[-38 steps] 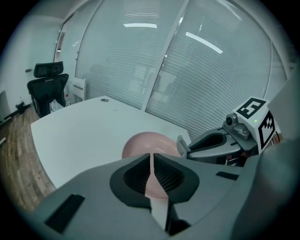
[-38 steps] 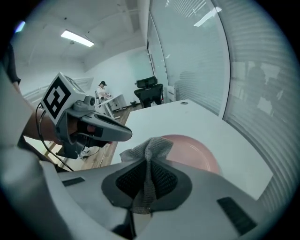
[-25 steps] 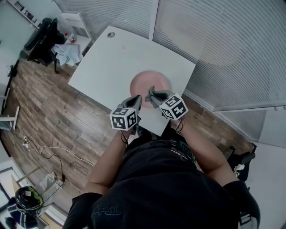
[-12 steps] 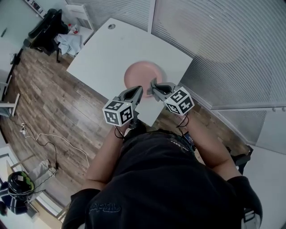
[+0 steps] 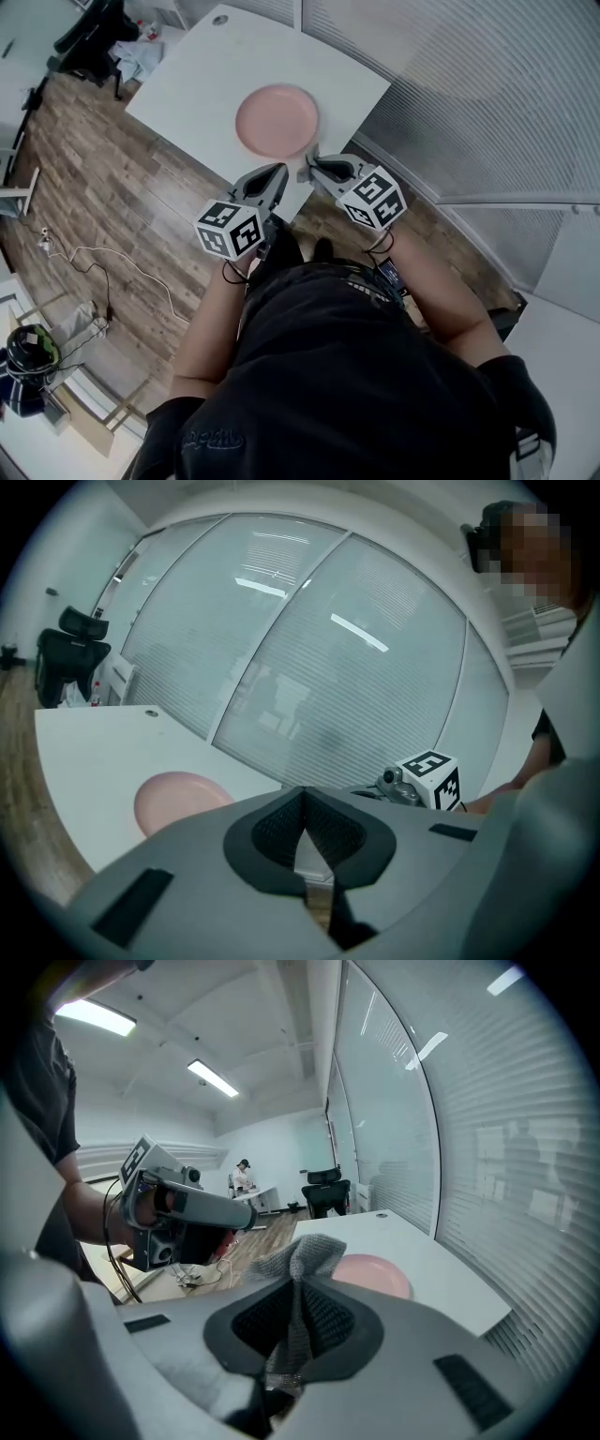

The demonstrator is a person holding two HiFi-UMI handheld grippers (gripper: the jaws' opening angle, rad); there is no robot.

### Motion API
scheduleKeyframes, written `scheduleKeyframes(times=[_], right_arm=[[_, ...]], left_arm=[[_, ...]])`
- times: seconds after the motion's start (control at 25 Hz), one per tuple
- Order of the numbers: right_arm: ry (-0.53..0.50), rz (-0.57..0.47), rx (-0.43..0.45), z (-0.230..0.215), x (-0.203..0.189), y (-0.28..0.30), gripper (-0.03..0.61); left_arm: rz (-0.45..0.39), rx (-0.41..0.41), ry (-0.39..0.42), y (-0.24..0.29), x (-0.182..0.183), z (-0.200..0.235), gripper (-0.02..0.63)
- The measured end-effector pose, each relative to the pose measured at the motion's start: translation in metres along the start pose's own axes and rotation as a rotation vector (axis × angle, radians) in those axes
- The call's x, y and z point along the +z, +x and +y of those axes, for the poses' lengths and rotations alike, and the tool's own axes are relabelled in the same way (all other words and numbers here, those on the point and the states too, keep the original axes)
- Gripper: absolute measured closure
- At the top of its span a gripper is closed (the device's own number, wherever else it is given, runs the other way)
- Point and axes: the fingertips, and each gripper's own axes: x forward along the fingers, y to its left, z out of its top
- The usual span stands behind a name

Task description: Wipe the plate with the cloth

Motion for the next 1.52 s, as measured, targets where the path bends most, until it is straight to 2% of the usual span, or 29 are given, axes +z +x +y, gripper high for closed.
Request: scheduleKeyframes(times=[0.16, 0.32, 0.44, 0.6, 0.96, 1.2, 1.52], right_arm=[[-0.004, -0.024, 0.005, 0.014, -0.008, -0.018, 0.537], [-0.021, -0.017, 0.01, 0.029, -0.015, -0.028, 0.537], [-0.044, -0.007, -0.001, 0.039, -0.018, -0.031, 0.537], [-0.089, -0.016, -0.02, 0.061, -0.013, -0.032, 0.537], [-0.044, -0.08, -0.061, 0.111, 0.003, -0.025, 0.537], [0.026, -0.136, -0.073, 0.162, 0.015, -0.023, 0.537], [0.035, -0.181, -0.132, 0.217, 0.016, -0.033, 0.537]], left_arm=[[-0.002, -0.008, 0.026, -0.01, -0.01, -0.025, 0.598], [0.011, -0.088, 0.03, -0.021, -0.021, -0.05, 0.598], [0.008, -0.118, 0.062, -0.035, -0.026, -0.06, 0.598], [-0.028, -0.108, 0.079, -0.06, -0.024, -0.06, 0.598], [-0.038, -0.105, 0.151, -0.114, -0.03, -0.06, 0.598], [-0.029, -0.046, 0.071, -0.154, -0.042, -0.041, 0.598], [-0.033, -0.111, 0.116, -0.199, -0.057, -0.056, 0.598]])
